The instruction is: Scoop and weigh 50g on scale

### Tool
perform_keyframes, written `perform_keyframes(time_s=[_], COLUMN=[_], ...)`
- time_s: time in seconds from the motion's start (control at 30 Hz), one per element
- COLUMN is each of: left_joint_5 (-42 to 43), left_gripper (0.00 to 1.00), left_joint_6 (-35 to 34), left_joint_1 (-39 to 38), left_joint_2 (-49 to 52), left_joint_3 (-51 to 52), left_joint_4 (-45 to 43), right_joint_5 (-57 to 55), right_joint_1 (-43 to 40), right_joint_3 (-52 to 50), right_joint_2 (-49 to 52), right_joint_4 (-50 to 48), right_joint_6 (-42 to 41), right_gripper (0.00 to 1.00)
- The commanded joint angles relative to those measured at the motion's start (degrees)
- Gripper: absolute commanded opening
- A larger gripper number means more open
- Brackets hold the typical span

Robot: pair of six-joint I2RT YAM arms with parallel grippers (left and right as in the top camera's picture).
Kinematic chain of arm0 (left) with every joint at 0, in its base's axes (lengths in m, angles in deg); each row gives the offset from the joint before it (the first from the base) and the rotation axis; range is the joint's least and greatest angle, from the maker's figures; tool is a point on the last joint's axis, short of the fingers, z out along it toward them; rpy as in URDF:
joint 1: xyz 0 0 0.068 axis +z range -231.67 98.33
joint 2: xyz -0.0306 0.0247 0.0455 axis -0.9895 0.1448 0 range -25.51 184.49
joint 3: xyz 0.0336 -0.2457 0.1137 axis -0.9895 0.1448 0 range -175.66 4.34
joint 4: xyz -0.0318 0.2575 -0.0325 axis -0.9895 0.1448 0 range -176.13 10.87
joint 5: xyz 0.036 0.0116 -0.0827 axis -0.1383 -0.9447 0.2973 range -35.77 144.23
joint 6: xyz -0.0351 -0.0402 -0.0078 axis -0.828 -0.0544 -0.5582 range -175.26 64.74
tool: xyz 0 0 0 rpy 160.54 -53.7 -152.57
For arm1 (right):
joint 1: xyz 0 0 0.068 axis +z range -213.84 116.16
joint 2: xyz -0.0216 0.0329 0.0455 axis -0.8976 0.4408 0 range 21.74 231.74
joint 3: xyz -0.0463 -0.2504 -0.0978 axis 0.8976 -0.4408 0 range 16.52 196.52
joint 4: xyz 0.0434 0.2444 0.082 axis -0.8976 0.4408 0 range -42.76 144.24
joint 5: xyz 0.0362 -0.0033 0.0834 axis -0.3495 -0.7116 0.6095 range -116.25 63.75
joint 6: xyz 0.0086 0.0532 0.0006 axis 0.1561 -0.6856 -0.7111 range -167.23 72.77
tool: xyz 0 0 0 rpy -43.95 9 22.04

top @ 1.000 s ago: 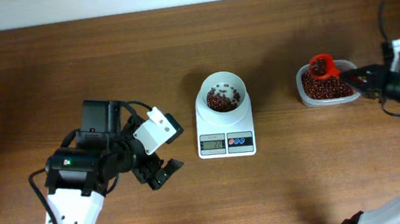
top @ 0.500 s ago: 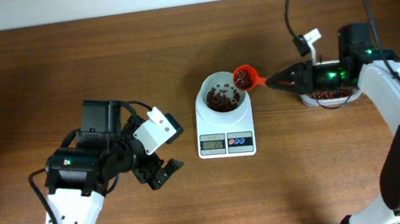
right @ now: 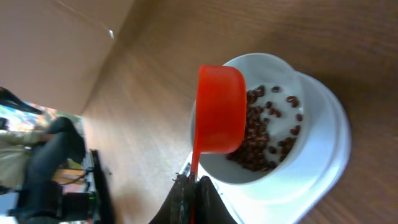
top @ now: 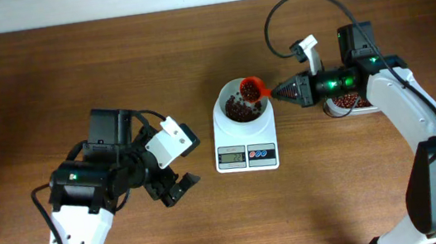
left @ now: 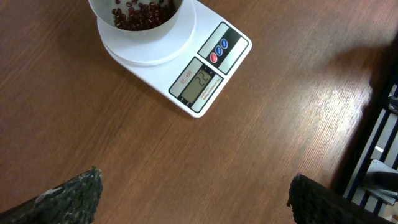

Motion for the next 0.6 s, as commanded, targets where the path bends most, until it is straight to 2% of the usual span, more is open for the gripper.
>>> perform_keyframes(time_s=[0.0, 0.1, 0.57], left_joint_5=[0.4, 0.4, 0.4], left_gripper=[0.99, 0.99, 0.99], left_joint_6=[1.1, 1.1, 1.1], left_joint_1=[0.3, 0.3, 0.3], left_joint_2=[0.0, 0.0, 0.0], left_joint_3=[-1.2, -1.2, -1.2], left_joint_4=[-0.1, -0.1, -0.1], right_joint_5=[-1.6, -1.6, -1.6], right_joint_1=[0.5, 0.5, 0.5], right_joint_3=[0.2, 0.2, 0.2], right_joint_2=[0.3, 0.3, 0.3], right_joint_4=[-1.8, -1.8, -2.4], right_joint_6=[2.7, 6.6, 12.8], right_gripper=[0.04, 0.04, 0.04])
